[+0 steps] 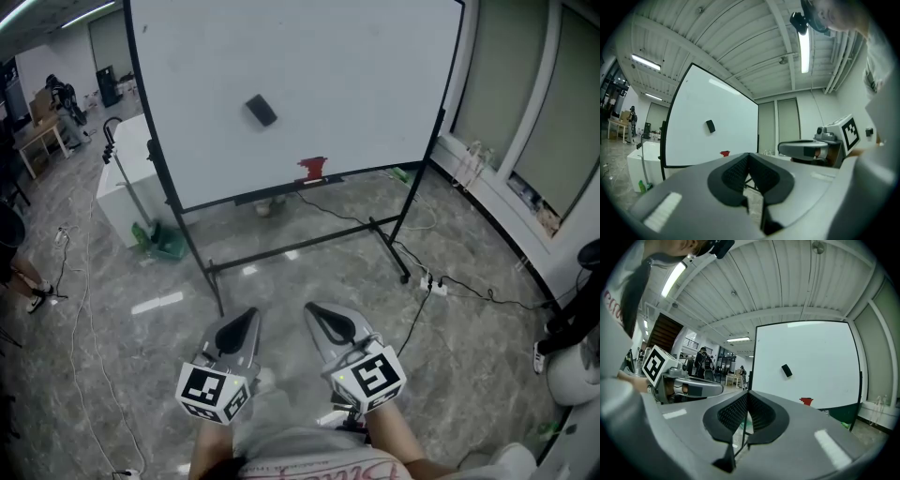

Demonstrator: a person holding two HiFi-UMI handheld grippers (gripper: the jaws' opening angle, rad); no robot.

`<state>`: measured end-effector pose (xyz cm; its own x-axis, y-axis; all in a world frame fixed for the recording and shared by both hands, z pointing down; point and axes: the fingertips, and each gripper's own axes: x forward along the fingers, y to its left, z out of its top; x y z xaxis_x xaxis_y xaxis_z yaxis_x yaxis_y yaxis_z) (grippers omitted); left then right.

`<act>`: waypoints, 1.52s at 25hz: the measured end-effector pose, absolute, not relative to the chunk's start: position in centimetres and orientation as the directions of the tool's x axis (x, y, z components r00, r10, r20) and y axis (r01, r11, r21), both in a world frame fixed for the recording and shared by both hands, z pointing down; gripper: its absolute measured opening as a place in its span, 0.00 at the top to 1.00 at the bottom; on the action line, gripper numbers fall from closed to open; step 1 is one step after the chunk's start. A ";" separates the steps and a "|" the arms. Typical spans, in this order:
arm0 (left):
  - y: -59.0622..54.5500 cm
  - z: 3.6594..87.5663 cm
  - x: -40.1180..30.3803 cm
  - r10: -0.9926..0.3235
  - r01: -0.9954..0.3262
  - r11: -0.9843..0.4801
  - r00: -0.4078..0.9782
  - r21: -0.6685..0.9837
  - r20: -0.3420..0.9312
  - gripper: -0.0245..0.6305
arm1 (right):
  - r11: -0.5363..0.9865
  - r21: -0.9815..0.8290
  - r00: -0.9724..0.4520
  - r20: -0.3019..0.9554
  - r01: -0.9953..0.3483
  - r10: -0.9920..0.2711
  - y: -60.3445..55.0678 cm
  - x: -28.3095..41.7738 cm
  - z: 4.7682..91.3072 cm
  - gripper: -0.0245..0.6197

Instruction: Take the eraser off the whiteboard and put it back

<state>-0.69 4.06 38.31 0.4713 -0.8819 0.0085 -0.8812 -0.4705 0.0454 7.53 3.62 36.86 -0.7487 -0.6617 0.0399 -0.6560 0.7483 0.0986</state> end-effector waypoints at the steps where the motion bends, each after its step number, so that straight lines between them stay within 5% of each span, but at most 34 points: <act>1: 2.9 38.3 -1.0 -0.877 -0.877 -0.479 0.480 0.041 0.013 0.97 | 0.743 0.096 -0.743 0.042 -0.662 -0.668 2.5 7.2 37.0 0.96; 19: -18.7 37.2 -9.8 -0.847 -0.847 -0.530 0.531 0.039 0.025 0.97 | 0.663 0.150 -0.672 -0.013 -0.733 -0.740 -21.1 -2.8 33.8 0.95; 31: -28.1 37.3 -12.6 -0.865 -0.864 -0.501 0.502 0.058 0.012 0.97 | 0.477 0.420 -0.545 -0.052 -0.772 -0.837 -37.1 -4.5 28.2 0.61; 38: -33.4 36.8 -12.8 -0.870 -0.869 -0.492 0.492 0.058 -0.020 0.97 | 0.410 0.567 -0.507 -0.015 -0.714 -0.862 -44.1 -6.4 28.0 0.54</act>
<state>-12.79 -33.41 36.78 0.4918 -0.8705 -0.0203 -0.8686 -0.4921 0.0584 -6.43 -44.07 28.02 -0.5074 -0.8616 -0.0150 -0.7138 0.4105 0.5675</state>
